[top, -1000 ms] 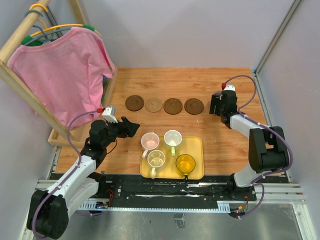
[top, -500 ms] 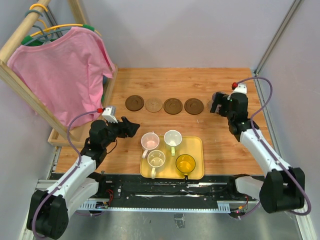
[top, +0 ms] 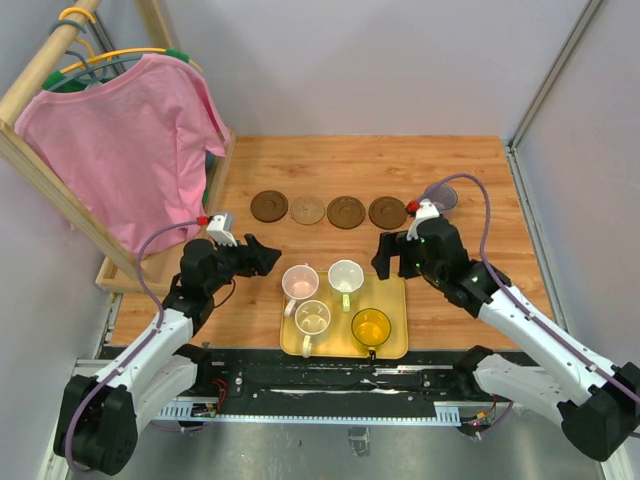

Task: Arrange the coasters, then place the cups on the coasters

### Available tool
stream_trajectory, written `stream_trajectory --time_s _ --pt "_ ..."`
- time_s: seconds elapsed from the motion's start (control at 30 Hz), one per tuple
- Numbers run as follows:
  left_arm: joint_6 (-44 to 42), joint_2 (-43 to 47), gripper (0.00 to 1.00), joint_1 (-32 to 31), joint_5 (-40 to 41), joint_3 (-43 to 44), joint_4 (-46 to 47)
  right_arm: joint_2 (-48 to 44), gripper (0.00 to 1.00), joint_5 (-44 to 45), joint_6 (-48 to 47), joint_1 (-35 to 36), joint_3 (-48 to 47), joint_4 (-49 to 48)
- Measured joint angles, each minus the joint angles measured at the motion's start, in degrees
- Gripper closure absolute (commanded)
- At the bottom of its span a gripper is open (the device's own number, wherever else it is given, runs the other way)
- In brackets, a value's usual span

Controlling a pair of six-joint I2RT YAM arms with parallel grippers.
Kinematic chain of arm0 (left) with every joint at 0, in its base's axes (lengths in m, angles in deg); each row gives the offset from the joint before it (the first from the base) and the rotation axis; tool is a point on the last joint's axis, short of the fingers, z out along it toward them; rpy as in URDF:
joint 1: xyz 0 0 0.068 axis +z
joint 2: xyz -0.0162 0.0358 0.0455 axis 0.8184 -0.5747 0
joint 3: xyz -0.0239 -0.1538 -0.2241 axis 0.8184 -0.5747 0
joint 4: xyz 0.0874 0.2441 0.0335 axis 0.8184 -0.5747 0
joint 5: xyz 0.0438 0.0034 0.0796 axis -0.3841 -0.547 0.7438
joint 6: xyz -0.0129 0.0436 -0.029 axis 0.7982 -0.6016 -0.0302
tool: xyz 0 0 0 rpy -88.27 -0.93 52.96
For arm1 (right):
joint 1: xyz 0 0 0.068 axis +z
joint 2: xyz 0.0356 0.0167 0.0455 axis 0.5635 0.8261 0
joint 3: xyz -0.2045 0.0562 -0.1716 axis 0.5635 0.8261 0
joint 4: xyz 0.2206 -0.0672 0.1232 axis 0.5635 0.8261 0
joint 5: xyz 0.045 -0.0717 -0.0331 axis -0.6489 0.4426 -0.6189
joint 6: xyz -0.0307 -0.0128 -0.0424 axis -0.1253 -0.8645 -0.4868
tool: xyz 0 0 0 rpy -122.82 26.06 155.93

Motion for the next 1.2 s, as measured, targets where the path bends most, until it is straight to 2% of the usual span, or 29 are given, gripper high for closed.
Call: stream_trajectory --time_s 0.2,0.4,0.7,1.2 --pt "0.0 -2.3 0.17 0.0 -1.1 0.5 -0.6 0.2 0.02 0.2 2.9 11.3 -0.7 4.0" --pt "0.0 -2.2 0.17 0.0 -1.7 0.5 -1.3 2.5 0.02 1.5 5.4 18.4 -2.2 4.9" --pt "0.3 0.8 0.17 0.0 -2.2 0.5 -2.0 9.2 0.02 3.0 8.1 21.7 -2.2 5.2" --pt "1.0 1.2 0.16 0.0 -2.2 0.5 -2.1 21.0 0.01 5.9 8.5 23.4 -2.9 4.2"
